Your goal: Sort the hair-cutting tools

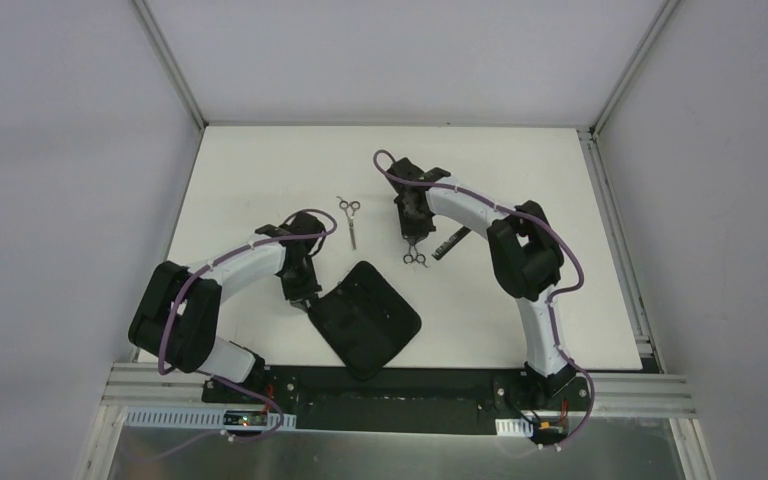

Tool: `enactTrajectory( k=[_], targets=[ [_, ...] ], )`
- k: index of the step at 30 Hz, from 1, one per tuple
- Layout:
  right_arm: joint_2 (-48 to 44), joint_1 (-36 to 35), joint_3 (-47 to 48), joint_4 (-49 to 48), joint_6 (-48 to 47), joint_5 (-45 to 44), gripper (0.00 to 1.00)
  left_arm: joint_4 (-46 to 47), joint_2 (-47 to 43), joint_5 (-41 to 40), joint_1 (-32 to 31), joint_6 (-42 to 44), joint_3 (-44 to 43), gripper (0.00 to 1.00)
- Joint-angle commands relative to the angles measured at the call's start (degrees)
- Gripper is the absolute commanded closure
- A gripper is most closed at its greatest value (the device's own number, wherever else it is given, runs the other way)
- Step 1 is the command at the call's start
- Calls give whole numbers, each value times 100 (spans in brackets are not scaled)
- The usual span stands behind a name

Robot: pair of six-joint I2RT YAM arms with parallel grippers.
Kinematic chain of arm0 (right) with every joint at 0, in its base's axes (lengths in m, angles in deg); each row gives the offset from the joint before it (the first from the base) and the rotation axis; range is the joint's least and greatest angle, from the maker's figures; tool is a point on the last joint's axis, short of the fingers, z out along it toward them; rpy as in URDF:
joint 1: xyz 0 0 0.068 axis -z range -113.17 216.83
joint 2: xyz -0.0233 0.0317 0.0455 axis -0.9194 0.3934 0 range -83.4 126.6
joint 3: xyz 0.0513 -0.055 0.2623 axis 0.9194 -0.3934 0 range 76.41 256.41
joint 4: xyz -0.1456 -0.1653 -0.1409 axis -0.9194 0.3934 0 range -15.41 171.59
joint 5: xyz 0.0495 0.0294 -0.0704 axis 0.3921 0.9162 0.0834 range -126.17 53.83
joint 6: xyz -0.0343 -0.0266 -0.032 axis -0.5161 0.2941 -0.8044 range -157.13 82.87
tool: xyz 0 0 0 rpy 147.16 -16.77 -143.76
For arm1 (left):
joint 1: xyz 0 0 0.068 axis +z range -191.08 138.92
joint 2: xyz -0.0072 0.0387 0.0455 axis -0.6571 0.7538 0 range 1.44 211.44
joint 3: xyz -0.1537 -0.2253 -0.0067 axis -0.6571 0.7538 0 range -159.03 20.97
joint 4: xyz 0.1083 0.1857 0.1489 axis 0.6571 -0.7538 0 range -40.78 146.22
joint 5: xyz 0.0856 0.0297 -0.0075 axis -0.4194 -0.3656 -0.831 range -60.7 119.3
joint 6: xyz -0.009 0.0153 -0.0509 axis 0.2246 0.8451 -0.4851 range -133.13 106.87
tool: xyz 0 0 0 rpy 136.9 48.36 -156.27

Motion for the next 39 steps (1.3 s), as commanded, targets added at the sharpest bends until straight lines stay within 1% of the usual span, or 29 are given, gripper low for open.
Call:
enactTrajectory(
  k=[1, 7, 12, 17, 24, 31, 39],
  targets=[
    [-223, -61, 30, 418, -312, -132, 100, 876, 183, -631, 317, -600, 100, 100],
    [-696, -133, -276, 411, -529, -187, 100, 1050, 332, -509, 683, -779, -98, 100],
    [-825, -117, -447, 389, -432, -311, 81, 1045, 370, -505, 746, -582, -310, 100],
    [-714, -66, -291, 385, -279, -257, 73, 951, 196, -601, 781, -352, -277, 100],
    [-189, -3, 148, 560, -238, -157, 73, 576, -232, -784, 851, -168, -136, 100],
    [160, 40, 281, 531, -154, -80, 73, 372, -456, -880, 966, -35, -42, 100],
    [333, 54, 148, 556, -233, -77, 74, 324, -536, -859, 1022, 121, -30, 100]
  ],
)
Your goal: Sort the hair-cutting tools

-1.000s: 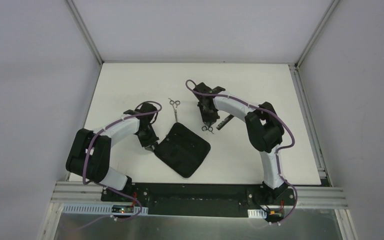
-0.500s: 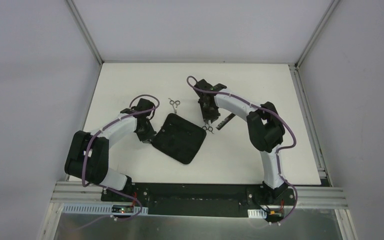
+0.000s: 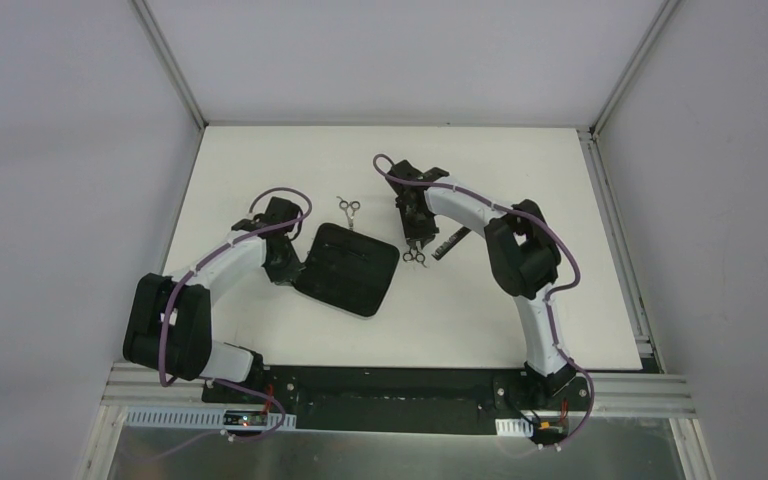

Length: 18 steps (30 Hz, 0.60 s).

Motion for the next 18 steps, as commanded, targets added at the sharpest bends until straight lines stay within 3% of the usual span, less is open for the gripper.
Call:
enactTrajectory(
  k=[1, 5, 8, 18],
  targets=[
    [286, 24, 40, 209, -4, 35, 75, -214, -206, -158, 64, 223, 77, 100],
    [398, 25, 85, 221, -27, -28, 83, -212, -171, -79, 63, 344, 57, 96],
    [251, 4, -18, 217, -46, -131, 100, -213, -89, 44, 68, 442, 20, 95],
    [-1541, -367, -933, 216, -329, -202, 100, -204, -180, 256, 63, 1060, -105, 95]
  ],
)
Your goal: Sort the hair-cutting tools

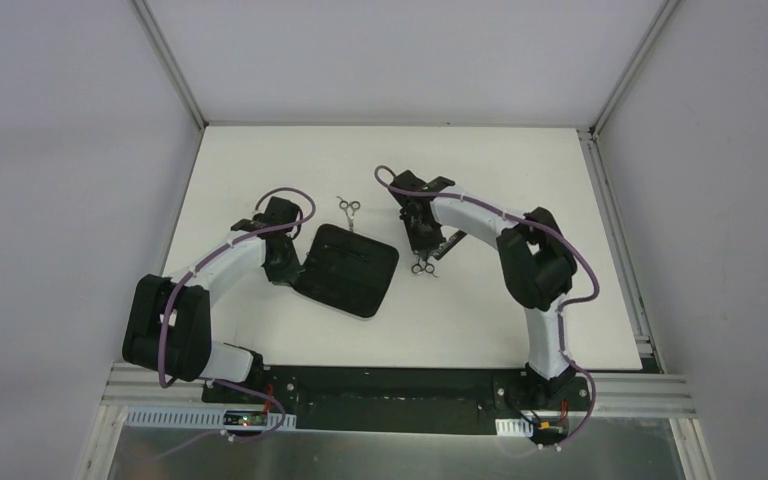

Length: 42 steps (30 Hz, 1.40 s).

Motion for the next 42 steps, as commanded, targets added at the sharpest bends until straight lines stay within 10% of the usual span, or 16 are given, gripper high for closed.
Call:
enactTrajectory(
  k=[1, 14, 42],
  targets=[
    [-1163, -285, -306, 256, -212, -116, 100, -198, -142, 124, 57, 542, -127, 95],
    [-2374, -1721, -934, 110, -947, 708, 100, 295, 318, 782, 26, 932, -269, 94],
    [-1058, -2386, -857, 836, -1728, 1851, 100, 419, 624, 760, 4, 866, -162, 94]
  ],
)
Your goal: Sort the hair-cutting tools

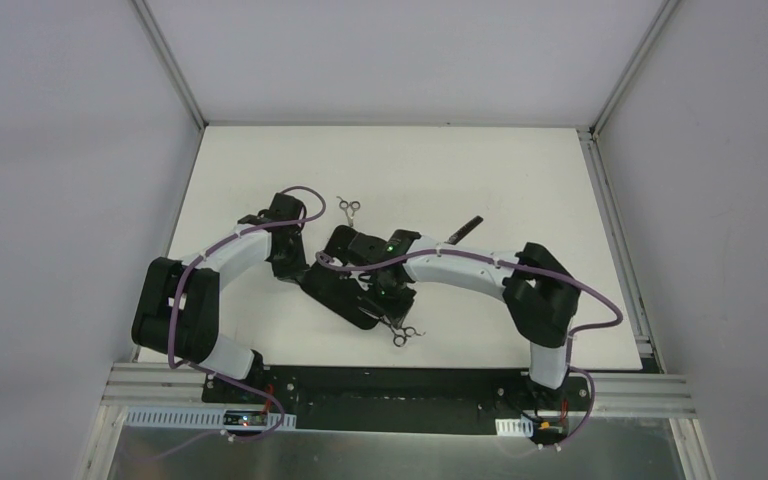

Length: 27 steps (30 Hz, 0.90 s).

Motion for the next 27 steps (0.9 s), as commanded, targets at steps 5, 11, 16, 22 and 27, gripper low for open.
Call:
enactTrajectory(
  k=[5, 11, 16, 22, 27],
  targets=[
    [353, -125, 318, 272, -221, -56, 100, 17, 81, 78, 4, -24, 1, 94],
    [601, -158, 699, 243, -332, -204, 100, 17, 79, 166, -9, -18, 9, 94],
    [835, -197, 1032, 143, -402, -366, 100, 17, 73, 225, -30, -8, 16, 94],
    [1088, -223, 1268, -71, -416, -528, 100, 17, 74, 283, -72, -15, 41, 94],
    [1246, -231, 1446, -200, -462, -552, 100, 17, 117, 306, -116, -4, 42, 94]
  ],
)
